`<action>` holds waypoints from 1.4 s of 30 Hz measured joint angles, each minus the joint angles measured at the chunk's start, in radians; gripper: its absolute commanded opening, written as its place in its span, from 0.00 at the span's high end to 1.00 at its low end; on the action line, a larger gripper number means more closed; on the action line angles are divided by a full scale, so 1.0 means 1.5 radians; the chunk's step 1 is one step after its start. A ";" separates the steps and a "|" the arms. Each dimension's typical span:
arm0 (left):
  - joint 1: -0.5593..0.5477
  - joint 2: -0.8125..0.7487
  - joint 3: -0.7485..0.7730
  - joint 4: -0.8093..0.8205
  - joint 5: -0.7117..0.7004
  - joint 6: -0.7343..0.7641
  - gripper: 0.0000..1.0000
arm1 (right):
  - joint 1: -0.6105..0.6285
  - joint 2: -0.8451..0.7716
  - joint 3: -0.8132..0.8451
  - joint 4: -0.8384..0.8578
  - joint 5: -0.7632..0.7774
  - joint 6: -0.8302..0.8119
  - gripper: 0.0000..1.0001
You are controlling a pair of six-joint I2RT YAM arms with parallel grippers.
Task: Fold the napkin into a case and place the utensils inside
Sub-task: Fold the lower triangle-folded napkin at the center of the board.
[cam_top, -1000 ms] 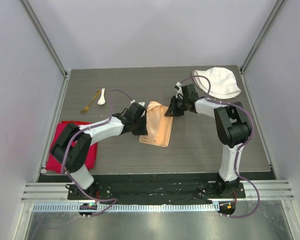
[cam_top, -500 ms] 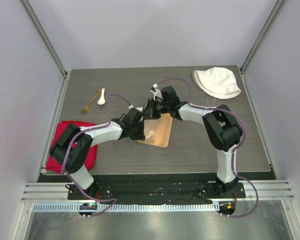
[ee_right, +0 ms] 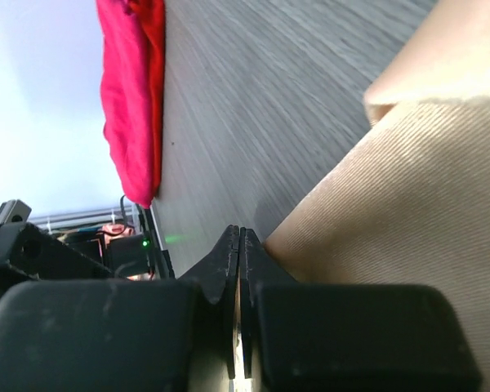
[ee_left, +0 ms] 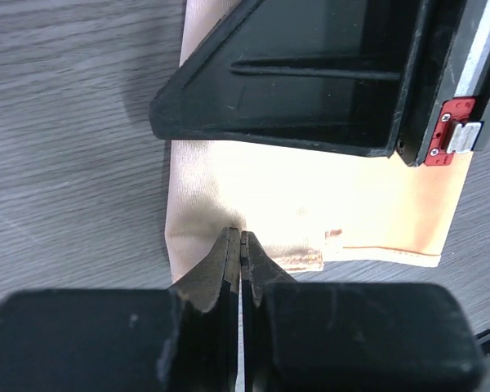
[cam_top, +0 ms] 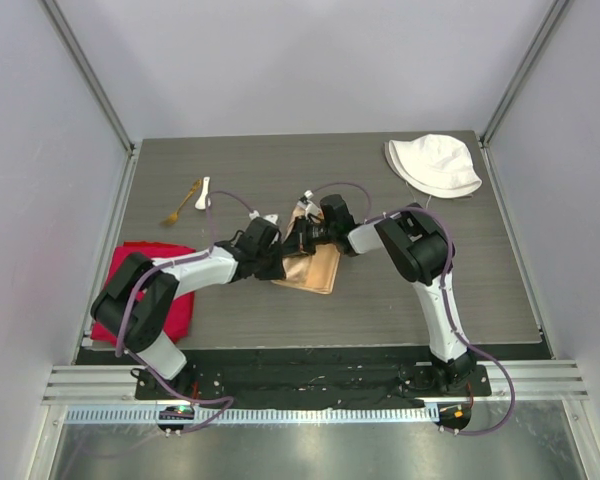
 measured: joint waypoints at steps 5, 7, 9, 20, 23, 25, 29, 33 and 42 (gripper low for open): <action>0.011 -0.031 -0.005 -0.019 -0.011 0.000 0.92 | -0.007 0.009 0.000 0.032 -0.018 0.008 0.96; 0.019 -0.043 -0.009 -0.022 -0.018 -0.001 0.93 | -0.008 0.009 0.001 0.033 -0.021 0.007 0.96; 0.029 -0.044 -0.012 -0.021 -0.021 -0.002 0.95 | -0.009 0.009 0.003 0.028 -0.022 0.002 0.97; 0.041 -0.039 -0.065 0.041 -0.018 -0.017 0.95 | -0.018 0.021 0.050 -0.042 -0.022 -0.038 0.97; 0.041 -0.047 -0.071 0.043 -0.011 -0.019 0.89 | -0.019 0.025 0.062 -0.056 -0.022 -0.043 0.97; 0.041 -0.052 -0.069 0.031 0.002 -0.020 0.85 | -0.019 0.025 0.064 -0.062 -0.022 -0.045 0.97; 0.041 -0.078 -0.047 -0.022 0.033 -0.024 0.80 | -0.019 0.024 0.066 -0.072 -0.021 -0.051 0.91; 0.041 -0.106 0.010 -0.052 0.052 -0.028 0.83 | -0.020 0.015 0.067 -0.099 -0.012 -0.061 0.82; 0.041 -0.081 0.035 -0.064 0.062 -0.037 0.74 | -0.045 -0.109 0.038 -0.190 0.047 -0.092 0.70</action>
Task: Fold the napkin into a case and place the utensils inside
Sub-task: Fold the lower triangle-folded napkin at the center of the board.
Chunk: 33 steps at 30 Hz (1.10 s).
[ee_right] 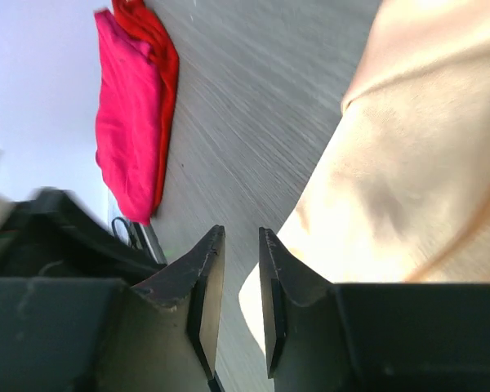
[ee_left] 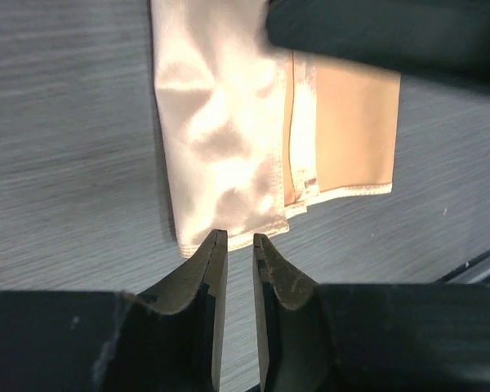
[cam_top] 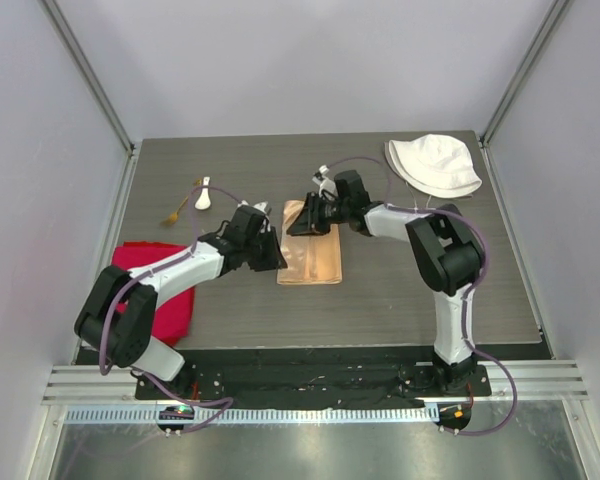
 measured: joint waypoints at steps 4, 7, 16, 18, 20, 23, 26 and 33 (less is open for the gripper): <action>-0.013 0.010 -0.011 0.008 0.028 0.003 0.68 | -0.032 -0.084 -0.022 -0.047 0.037 -0.030 0.72; -0.057 0.016 0.003 -0.001 0.014 0.017 0.66 | -0.054 -0.134 -0.063 -0.077 0.067 -0.056 0.76; -0.180 0.095 0.136 -0.075 -0.135 0.079 0.67 | -0.055 -0.147 -0.174 -0.157 0.120 -0.110 0.97; -0.187 0.114 0.142 -0.087 -0.163 0.091 0.69 | -0.050 -0.152 -0.193 -0.160 0.119 -0.110 0.99; -0.190 0.129 0.143 -0.096 -0.180 0.099 0.71 | -0.045 -0.162 -0.207 -0.157 0.114 -0.106 0.99; -0.190 0.147 0.143 -0.112 -0.198 0.109 0.71 | -0.032 -0.178 -0.220 -0.140 0.109 -0.102 0.99; -0.189 0.149 0.144 -0.120 -0.206 0.114 0.70 | -0.019 -0.191 -0.233 -0.120 0.103 -0.092 0.99; -0.190 0.167 0.159 -0.119 -0.206 0.124 0.63 | 0.002 -0.191 -0.244 -0.085 0.091 -0.070 0.99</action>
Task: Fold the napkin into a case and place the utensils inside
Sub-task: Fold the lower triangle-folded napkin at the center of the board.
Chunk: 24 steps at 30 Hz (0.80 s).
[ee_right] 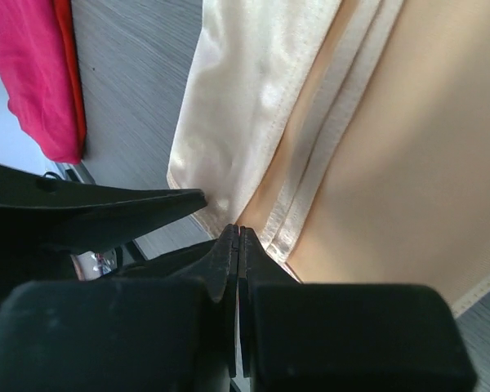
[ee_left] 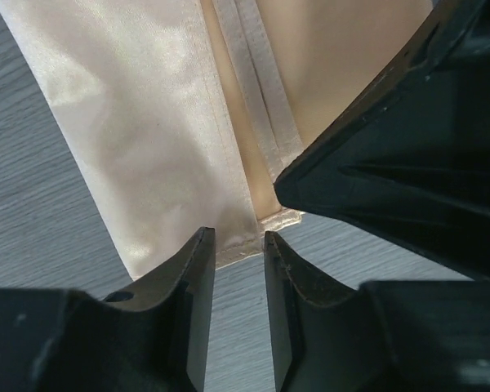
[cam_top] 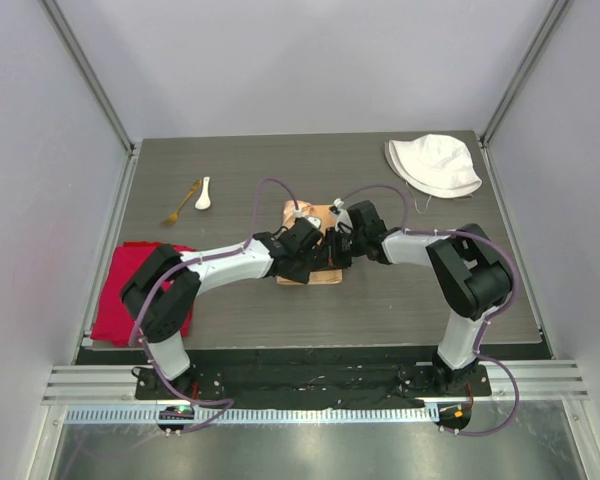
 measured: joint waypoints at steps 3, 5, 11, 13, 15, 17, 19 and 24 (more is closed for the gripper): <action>0.000 0.012 0.000 -0.001 0.000 0.002 0.62 | 0.003 0.003 0.000 0.015 -0.004 0.005 0.99; 0.000 0.018 0.000 -0.001 0.001 0.002 0.62 | 0.004 0.010 0.000 0.025 -0.006 0.007 0.99; 0.000 0.029 0.008 -0.003 0.001 0.005 0.66 | 0.004 0.046 -0.014 0.048 -0.009 0.014 0.99; 0.000 0.031 0.012 -0.003 0.001 0.007 0.71 | 0.003 0.050 -0.019 0.059 -0.019 0.020 0.99; 0.000 0.035 0.016 -0.003 -0.001 0.012 0.76 | 0.004 0.050 -0.023 0.067 -0.020 0.020 0.99; 0.000 0.040 0.019 -0.003 -0.001 0.014 0.81 | 0.004 0.050 -0.026 0.074 -0.022 0.020 0.99; 0.000 0.046 0.020 -0.003 -0.001 0.016 0.86 | 0.003 0.050 -0.028 0.080 -0.023 0.020 0.99; 0.000 0.047 0.024 -0.004 -0.002 0.018 1.00 | 0.003 0.050 -0.030 0.084 -0.024 0.020 0.99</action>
